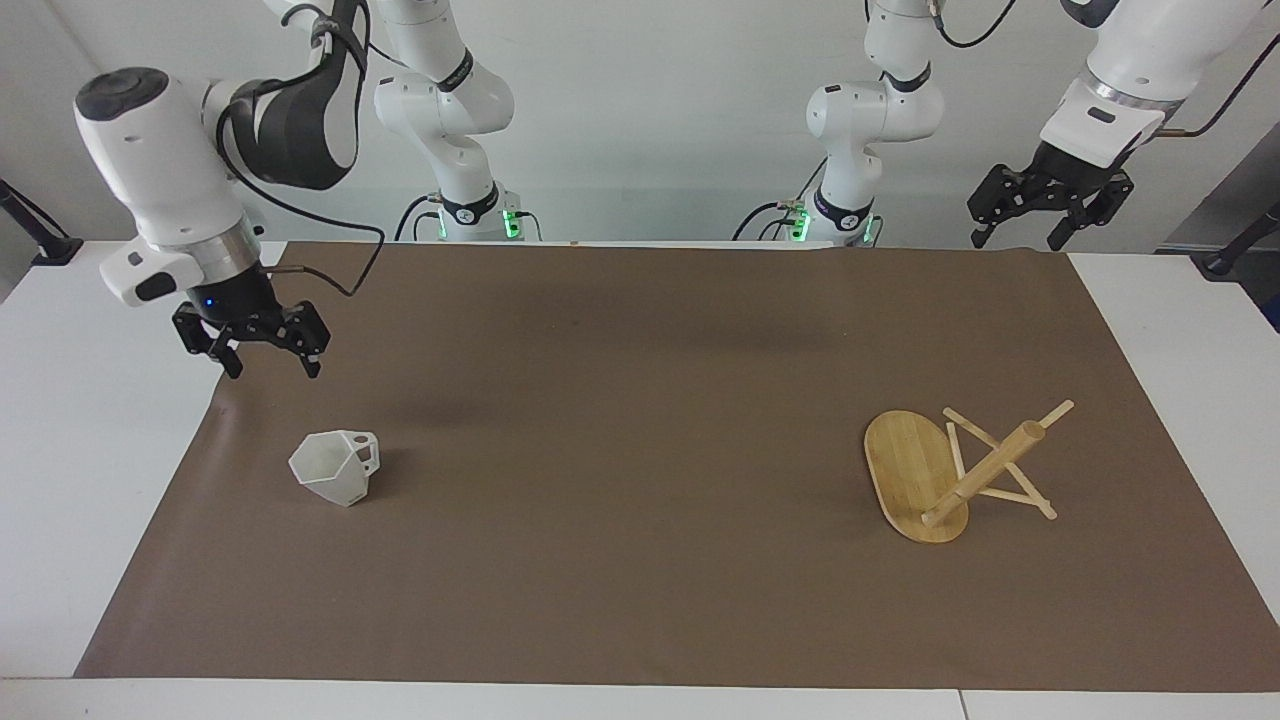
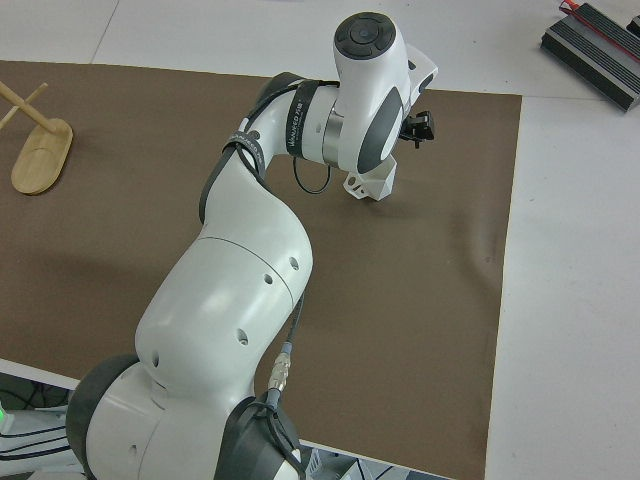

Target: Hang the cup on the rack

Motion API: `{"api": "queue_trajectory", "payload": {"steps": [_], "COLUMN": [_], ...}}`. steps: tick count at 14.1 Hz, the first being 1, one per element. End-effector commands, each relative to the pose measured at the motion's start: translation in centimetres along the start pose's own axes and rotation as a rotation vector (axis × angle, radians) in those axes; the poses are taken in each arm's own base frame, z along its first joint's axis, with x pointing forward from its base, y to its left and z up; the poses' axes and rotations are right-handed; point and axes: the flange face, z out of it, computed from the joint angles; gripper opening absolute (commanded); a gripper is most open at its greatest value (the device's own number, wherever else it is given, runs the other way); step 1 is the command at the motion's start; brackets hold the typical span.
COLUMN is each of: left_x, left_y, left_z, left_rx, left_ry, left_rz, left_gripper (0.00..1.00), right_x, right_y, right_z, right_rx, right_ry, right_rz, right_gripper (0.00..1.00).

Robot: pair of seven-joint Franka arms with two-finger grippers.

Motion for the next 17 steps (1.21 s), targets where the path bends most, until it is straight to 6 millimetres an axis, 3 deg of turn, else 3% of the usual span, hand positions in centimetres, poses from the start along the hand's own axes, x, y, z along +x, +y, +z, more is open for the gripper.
{"api": "queue_trajectory", "payload": {"steps": [1,5,12,17], "left_x": [-0.4,-0.3,-0.4,-0.3], "left_y": [0.1,0.1,0.0,0.1], "left_z": [0.1,0.2,0.1,0.2], "left_rx": [-0.006,-0.006,-0.006,-0.006], "left_ry": [0.005,0.003,0.005,0.005], "left_rz": [0.013,0.013,0.01,0.012], "left_gripper": [1.0,1.0,1.0,1.0], "right_x": [-0.6,-0.9,-1.3,-0.8], "right_y": [-0.1,-0.1,1.2,0.0], "right_z": [1.7,5.1,6.4,7.1], "right_rx": [0.009,-0.01,-0.03,-0.037], "right_ry": [0.025,0.039,0.047,0.063], "right_rz": [-0.022,-0.091,-0.277,-0.298], "right_gripper": [1.0,1.0,1.0,0.84]}}
